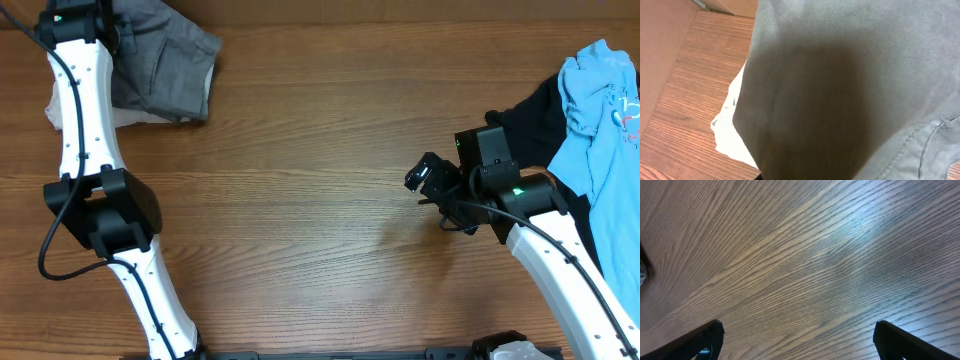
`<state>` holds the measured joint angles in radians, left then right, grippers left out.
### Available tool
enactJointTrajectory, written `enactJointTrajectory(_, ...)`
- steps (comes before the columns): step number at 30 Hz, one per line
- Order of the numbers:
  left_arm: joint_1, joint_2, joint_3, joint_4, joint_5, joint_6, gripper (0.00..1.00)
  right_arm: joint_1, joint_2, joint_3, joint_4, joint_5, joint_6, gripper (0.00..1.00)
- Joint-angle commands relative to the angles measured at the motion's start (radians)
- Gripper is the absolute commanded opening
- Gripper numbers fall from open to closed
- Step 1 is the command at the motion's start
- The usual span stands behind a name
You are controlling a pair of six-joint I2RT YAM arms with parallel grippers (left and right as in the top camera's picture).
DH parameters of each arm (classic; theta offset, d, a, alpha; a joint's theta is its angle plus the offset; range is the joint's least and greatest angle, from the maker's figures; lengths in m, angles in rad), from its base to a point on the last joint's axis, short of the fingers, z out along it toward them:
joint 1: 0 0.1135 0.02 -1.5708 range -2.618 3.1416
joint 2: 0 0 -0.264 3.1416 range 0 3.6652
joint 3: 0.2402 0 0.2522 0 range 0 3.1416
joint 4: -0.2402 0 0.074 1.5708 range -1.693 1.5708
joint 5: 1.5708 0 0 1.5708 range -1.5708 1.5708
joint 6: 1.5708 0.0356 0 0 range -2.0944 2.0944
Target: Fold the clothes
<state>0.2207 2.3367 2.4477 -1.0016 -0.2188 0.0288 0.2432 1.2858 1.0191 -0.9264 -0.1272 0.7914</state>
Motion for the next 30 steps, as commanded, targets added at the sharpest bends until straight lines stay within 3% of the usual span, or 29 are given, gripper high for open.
enactJointTrajectory(1, 0.019, 0.030, 0.034, 0.018, 0.002, 0.010, 0.13, 0.005, 0.001, 0.016, 0.006, -0.002, -0.003, 1.00)
enactJointTrajectory(6, 0.033, 0.076, 0.034, 0.031, -0.012, -0.008, 0.09, 0.005, 0.001, 0.016, 0.006, -0.002, -0.003, 1.00)
enactJointTrajectory(13, 0.069, 0.129, 0.034, 0.087, -0.146, -0.122, 0.04, 0.005, 0.001, 0.016, 0.006, -0.002, -0.003, 1.00)
enactJointTrajectory(20, 0.136, 0.141, 0.034, 0.085, -0.181, -0.210, 0.08, 0.005, 0.001, 0.016, 0.005, -0.002, -0.003, 1.00)
enactJointTrajectory(22, 0.153, 0.143, 0.034, 0.077, -0.158, -0.209, 0.35, 0.005, 0.001, 0.016, 0.006, -0.002, -0.003, 1.00)
enactJointTrajectory(24, 0.168, 0.144, 0.034, 0.072, -0.145, -0.209, 1.00, 0.005, 0.001, 0.016, 0.005, -0.002, -0.003, 1.00)
enactJointTrajectory(30, 0.178, 0.143, 0.034, 0.053, -0.148, -0.209, 1.00, 0.005, 0.001, 0.016, 0.006, -0.002, -0.003, 1.00)
